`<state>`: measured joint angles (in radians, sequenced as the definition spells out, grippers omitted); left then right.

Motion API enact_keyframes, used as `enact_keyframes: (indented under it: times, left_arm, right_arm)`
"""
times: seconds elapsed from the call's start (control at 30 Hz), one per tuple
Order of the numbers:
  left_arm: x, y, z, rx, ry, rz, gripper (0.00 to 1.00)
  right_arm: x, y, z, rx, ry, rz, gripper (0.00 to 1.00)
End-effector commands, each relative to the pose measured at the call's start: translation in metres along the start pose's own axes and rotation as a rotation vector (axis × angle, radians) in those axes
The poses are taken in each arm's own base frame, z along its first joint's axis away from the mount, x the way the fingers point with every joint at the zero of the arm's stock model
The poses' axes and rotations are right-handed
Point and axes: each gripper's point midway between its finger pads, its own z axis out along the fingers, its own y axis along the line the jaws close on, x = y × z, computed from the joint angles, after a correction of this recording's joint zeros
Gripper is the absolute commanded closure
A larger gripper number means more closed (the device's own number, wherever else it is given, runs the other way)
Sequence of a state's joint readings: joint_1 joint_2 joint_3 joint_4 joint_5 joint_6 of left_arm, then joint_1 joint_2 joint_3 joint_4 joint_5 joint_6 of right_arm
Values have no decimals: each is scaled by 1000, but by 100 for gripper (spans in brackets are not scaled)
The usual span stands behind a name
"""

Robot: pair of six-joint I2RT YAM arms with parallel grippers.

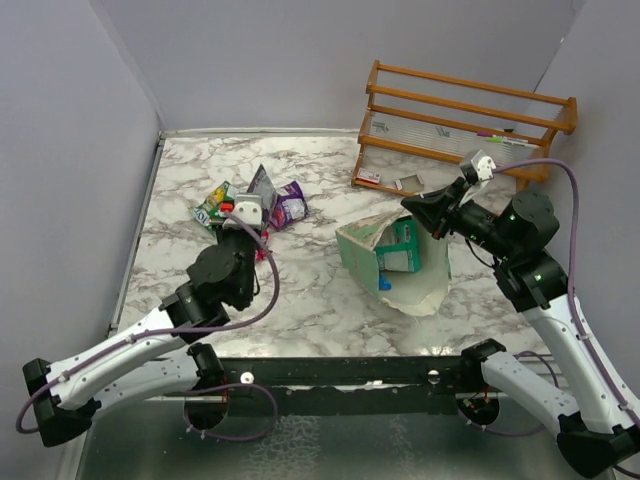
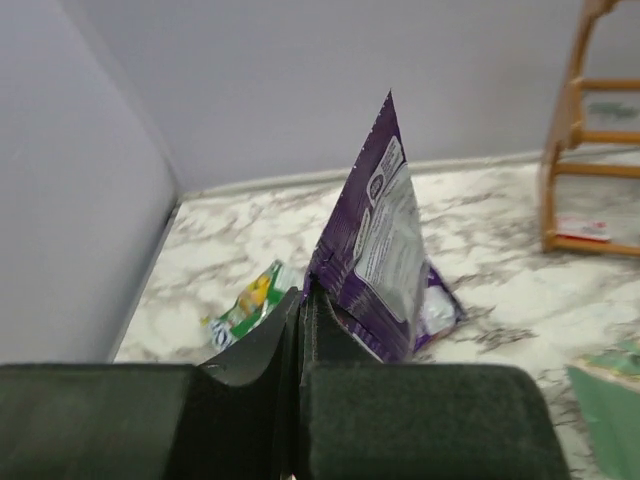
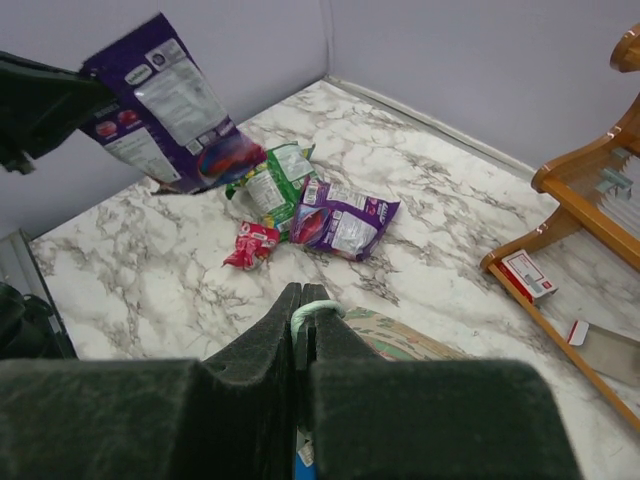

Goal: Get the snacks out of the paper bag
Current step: Place the snack at the center of the board.

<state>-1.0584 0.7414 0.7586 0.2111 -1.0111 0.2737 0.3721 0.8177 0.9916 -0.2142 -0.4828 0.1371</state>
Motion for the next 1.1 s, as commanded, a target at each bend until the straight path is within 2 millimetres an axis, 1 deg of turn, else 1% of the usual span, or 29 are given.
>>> enact_keyframes:
  times: [0.0, 0.07, 0.13, 0.2, 0.27, 0.3, 0.37, 0.43, 0.47, 0.53, 0.6, 0.67, 0.7, 0.77, 0.9, 0.97, 1.07]
  left_arm:
    - [71, 16, 23, -127, 205, 18, 100]
    - [110, 21, 32, -155, 318, 30, 100]
    - [146, 19, 35, -175, 418, 40, 100]
    - [175, 11, 35, -177, 498, 40, 100]
    - [195, -2, 36, -150, 551, 20, 100]
    - [201, -7, 36, -140, 568, 8, 93]
    - [207, -13, 38, -134, 580, -23, 70]
    - [204, -18, 40, -121, 568, -56, 55]
    - [200, -20, 41, -107, 557, -74, 50]
    - [190, -26, 43, -71, 526, -115, 43]
    - [177, -30, 44, -32, 491, -154, 39]
    - [162, -34, 44, 8, 462, -194, 35]
    - [153, -37, 43, 37, 445, -214, 29]
    - [136, -41, 40, 95, 409, -251, 22]
    - [102, -49, 26, 223, 332, -351, 21]
    - [93, -53, 17, 281, 302, -385, 21]
    - [86, -49, 7, 296, 282, -430, 20]
  right_arm:
    - [-26, 1, -5, 19, -87, -36, 98]
    - [-29, 6, -8, 3, -91, -40, 98]
    - [-28, 20, -10, -79, -82, -63, 98]
    - [-19, 48, -13, -258, -55, -92, 98]
    - [-4, 82, -21, -499, -2, -86, 98]
    - [6, 96, -27, -611, 35, -55, 98]
    - [19, 111, -36, -753, 92, 26, 98]
    - [26, 117, -39, -800, 117, 79, 98]
    - [27, 118, -39, -799, 114, 85, 98]
    - [26, 119, -36, -788, 92, 75, 98]
    - [22, 122, -35, -801, 67, 59, 98]
    - [23, 124, -31, -817, 57, 65, 98]
    - [25, 126, -27, -828, 61, 77, 98]
    - [29, 131, -18, -839, 67, 96, 98]
    - [34, 138, 13, -761, 56, 132, 98]
    - [34, 147, 24, -775, 41, 150, 98]
    - [38, 161, 45, -795, 41, 181, 98]
